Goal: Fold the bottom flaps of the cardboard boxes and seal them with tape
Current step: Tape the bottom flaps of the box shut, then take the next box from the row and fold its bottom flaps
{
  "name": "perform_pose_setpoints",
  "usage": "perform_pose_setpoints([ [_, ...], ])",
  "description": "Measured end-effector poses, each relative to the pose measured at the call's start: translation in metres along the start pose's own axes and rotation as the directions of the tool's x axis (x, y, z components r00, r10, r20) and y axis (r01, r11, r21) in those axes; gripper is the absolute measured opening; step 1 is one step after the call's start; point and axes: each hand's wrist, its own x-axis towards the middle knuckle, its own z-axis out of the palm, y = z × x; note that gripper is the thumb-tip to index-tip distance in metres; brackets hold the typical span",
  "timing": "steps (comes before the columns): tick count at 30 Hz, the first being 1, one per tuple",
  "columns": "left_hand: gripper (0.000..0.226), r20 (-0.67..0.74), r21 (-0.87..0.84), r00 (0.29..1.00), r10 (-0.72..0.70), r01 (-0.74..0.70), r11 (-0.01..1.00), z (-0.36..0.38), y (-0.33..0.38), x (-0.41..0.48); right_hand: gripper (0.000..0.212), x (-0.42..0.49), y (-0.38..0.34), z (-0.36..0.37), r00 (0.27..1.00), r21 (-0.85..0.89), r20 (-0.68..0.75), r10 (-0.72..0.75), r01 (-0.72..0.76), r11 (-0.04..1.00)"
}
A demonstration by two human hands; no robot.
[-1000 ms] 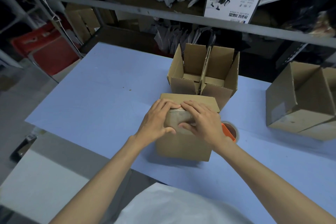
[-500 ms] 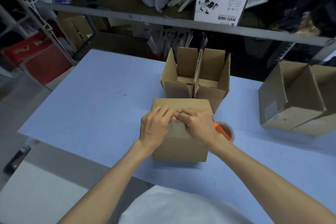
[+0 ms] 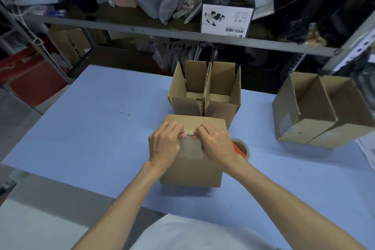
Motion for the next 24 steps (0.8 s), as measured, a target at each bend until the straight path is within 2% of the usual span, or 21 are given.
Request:
perform_pose_setpoints([
  [3, 0.022, 0.012, -0.096, 0.999, -0.048, 0.049, 0.994, -0.011, 0.002, 0.015, 0.016, 0.007, 0.001, -0.021, 0.999, 0.049, -0.039, 0.005, -0.003, 0.999],
  [5, 0.015, 0.030, -0.221, 0.998, -0.046, 0.052, 0.974, -0.019, 0.006, 0.036, 0.031, 0.009, 0.012, -0.047, 0.983, 0.104, -0.106, 0.150, -0.139, 0.985],
  [7, 0.011, 0.056, -0.372, 0.997, -0.055, 0.072, 0.925, -0.026, 0.012, 0.061, 0.045, 0.008, 0.032, -0.079, 0.888, 0.243, -0.194, 0.416, -0.368, 0.898],
  [8, 0.013, 0.070, -0.453, 0.995, -0.072, 0.096, 0.887, -0.027, 0.016, 0.074, 0.048, 0.005, 0.044, -0.095, 0.825, 0.341, -0.182, 0.536, -0.458, 0.821],
  [10, 0.019, 0.137, -0.602, 0.984, -0.118, 0.177, 0.779, -0.025, 0.028, 0.099, 0.046, -0.009, 0.074, -0.118, 0.741, 0.468, -0.079, 0.667, -0.563, 0.681],
  [11, 0.022, 0.174, -0.662, 0.976, -0.134, 0.216, 0.718, -0.023, 0.037, 0.109, 0.048, -0.018, 0.085, -0.128, 0.727, 0.519, 0.010, 0.687, -0.591, 0.618],
  [13, 0.029, 0.220, -0.753, 0.962, -0.163, 0.274, 0.598, -0.015, 0.058, 0.124, 0.073, -0.035, 0.095, -0.142, 0.752, 0.597, 0.136, 0.646, -0.582, 0.552],
  [15, 0.032, 0.232, -0.795, 0.955, -0.185, 0.296, 0.529, -0.008, 0.084, 0.133, 0.088, -0.050, 0.101, -0.151, 0.789, 0.627, 0.098, 0.607, -0.523, 0.578],
  [16, 0.029, 0.223, -0.799, 0.956, -0.192, 0.292, 0.525, -0.004, 0.097, 0.135, 0.088, -0.055, 0.103, -0.155, 0.786, 0.631, 0.049, 0.617, -0.503, 0.591],
  [18, 0.019, 0.195, -0.744, 0.962, -0.193, 0.273, 0.610, 0.003, 0.120, 0.138, 0.085, -0.063, 0.112, -0.161, 0.740, 0.615, -0.051, 0.671, -0.506, 0.605],
  [20, 0.031, 0.204, -0.662, 0.961, -0.188, 0.276, 0.697, 0.002, 0.143, 0.136, 0.085, -0.067, 0.121, -0.167, 0.684, 0.589, -0.097, 0.723, -0.546, 0.596],
  [22, 0.035, 0.302, -0.689, 0.945, -0.125, 0.307, 0.657, -0.002, 0.166, 0.130, 0.085, -0.069, 0.132, -0.169, 0.649, 0.557, -0.098, 0.754, -0.592, 0.582],
  [24, 0.049, 0.456, -0.690, 0.890, -0.026, 0.372, 0.622, -0.004, 0.187, 0.125, 0.085, -0.067, 0.144, -0.166, 0.620, 0.501, -0.105, 0.777, -0.642, 0.580],
])
